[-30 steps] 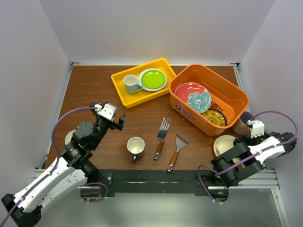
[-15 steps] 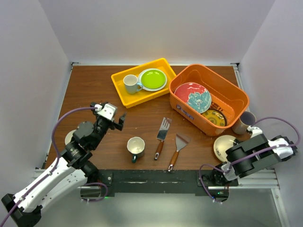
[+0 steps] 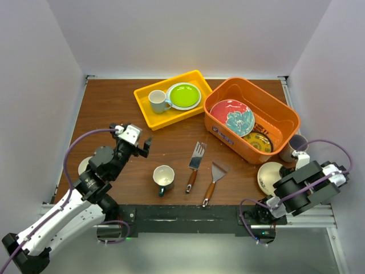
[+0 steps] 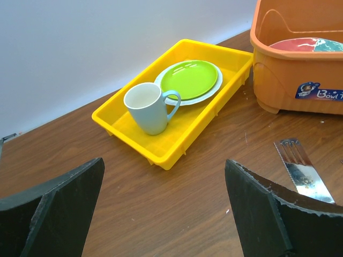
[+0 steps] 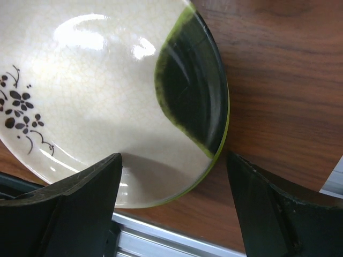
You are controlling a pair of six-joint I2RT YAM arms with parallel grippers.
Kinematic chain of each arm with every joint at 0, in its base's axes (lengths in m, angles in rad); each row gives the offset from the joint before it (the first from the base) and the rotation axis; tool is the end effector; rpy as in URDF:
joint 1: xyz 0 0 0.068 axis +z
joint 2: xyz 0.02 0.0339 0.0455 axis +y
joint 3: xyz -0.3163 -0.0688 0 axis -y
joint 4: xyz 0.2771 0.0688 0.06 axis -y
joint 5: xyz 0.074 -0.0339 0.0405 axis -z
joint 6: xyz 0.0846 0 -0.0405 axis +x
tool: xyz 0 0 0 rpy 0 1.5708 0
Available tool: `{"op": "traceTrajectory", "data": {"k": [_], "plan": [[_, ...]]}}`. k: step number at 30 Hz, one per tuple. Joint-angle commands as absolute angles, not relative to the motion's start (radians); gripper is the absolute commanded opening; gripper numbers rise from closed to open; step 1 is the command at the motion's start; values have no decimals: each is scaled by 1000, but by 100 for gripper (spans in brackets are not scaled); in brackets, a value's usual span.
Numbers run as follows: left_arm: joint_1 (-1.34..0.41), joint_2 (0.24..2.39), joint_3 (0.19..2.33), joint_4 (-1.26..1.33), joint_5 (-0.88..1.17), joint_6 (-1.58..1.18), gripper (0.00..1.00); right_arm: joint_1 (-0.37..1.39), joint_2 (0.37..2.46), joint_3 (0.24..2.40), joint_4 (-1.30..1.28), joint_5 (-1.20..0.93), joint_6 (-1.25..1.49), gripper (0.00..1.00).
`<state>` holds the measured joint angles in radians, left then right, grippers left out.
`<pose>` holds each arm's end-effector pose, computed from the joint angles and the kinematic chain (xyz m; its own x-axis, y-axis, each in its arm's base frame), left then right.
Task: Place the mixed dishes into the plastic bin
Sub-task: Pick up the plate from the corner of the board.
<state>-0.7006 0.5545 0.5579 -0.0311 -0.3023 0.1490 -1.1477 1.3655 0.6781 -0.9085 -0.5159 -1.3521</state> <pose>0.1559 -0.0985 0.3367 0.0366 0.1545 -0.9873 0.3868 0.9088 0.1565 0.1218 -0.1689 0.1462 -0.8683 -0.1399 -0.4760 -0.2275 0.9649 0.1315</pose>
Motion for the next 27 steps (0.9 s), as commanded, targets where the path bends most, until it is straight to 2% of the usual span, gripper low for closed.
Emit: {"op": "traceTrajectory", "data": {"k": [1, 23, 27], "plan": [[-693, 557, 552, 12, -305, 137, 100, -1108, 1362, 649, -835, -508, -1302, 82], [-693, 566, 552, 12, -302, 137, 100, -1058, 1355, 649, -822, -482, -1253, 71], [-693, 566, 552, 12, -305, 137, 100, -1055, 1353, 649, -818, -472, -1244, 60]]}}
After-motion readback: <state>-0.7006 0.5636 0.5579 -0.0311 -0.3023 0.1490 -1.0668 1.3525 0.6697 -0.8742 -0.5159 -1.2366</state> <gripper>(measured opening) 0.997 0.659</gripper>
